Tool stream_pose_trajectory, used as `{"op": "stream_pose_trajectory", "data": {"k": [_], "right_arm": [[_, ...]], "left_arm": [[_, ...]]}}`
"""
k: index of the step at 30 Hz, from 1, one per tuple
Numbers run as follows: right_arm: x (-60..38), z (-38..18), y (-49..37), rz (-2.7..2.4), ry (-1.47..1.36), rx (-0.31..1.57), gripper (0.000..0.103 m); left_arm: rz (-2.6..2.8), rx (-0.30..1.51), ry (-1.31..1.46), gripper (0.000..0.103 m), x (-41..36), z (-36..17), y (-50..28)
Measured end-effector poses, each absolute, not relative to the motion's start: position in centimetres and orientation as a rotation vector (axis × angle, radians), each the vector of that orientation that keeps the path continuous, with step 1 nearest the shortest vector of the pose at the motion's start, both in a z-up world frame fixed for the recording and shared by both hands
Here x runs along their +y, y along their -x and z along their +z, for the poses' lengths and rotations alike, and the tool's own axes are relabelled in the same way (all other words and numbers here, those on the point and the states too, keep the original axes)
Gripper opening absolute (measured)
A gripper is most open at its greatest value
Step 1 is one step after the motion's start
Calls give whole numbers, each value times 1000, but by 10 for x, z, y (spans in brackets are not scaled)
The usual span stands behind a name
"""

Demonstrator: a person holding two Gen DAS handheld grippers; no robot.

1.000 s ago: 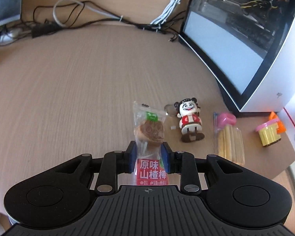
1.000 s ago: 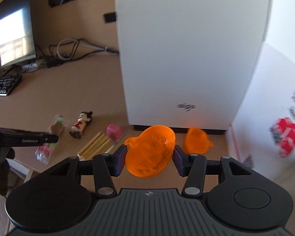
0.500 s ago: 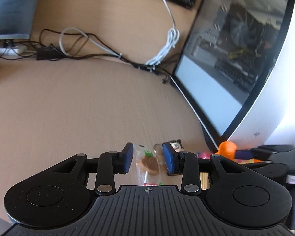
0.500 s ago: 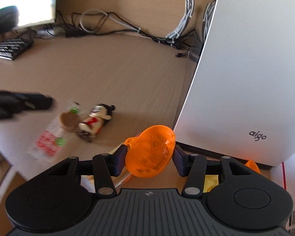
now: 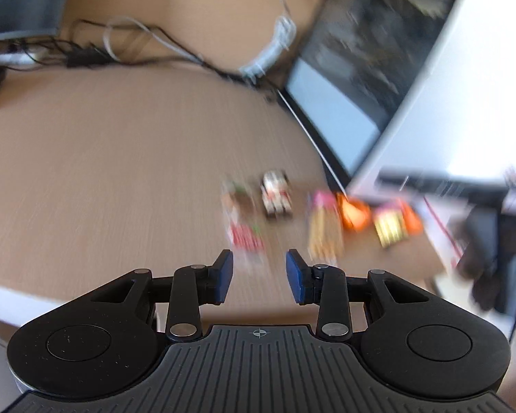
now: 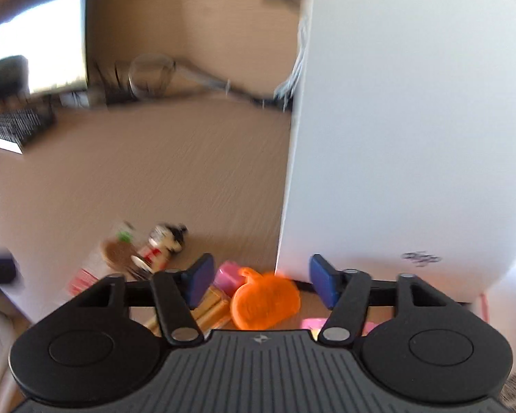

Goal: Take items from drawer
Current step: 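Set the orange piece on the desk with right while left returns to the drawer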

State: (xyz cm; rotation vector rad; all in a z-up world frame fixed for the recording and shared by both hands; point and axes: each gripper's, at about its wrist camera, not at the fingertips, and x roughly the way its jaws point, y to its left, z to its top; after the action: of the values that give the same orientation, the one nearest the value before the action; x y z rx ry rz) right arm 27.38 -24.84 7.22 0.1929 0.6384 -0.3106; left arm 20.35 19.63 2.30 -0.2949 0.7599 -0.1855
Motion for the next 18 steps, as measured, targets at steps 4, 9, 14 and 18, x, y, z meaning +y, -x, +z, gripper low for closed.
{"op": "stream_pose_trajectory", "data": {"k": [4,9,14,18], "right_arm": [[-258,85,-215,-368,-280,625,79],[-263,66,-163,-451,-408,703,79],[-241,37,-131,-473,-399,819,79],[-228,19,-119,-473,-402,883,79]], "left_arm": [[-279,863,265,37,178,4,-187],[-338,1059,258,37,150,-23,-178],[-344,1342,330,37,126,-64,-172],[-315,1554,414,37,111,-98,-172]]}}
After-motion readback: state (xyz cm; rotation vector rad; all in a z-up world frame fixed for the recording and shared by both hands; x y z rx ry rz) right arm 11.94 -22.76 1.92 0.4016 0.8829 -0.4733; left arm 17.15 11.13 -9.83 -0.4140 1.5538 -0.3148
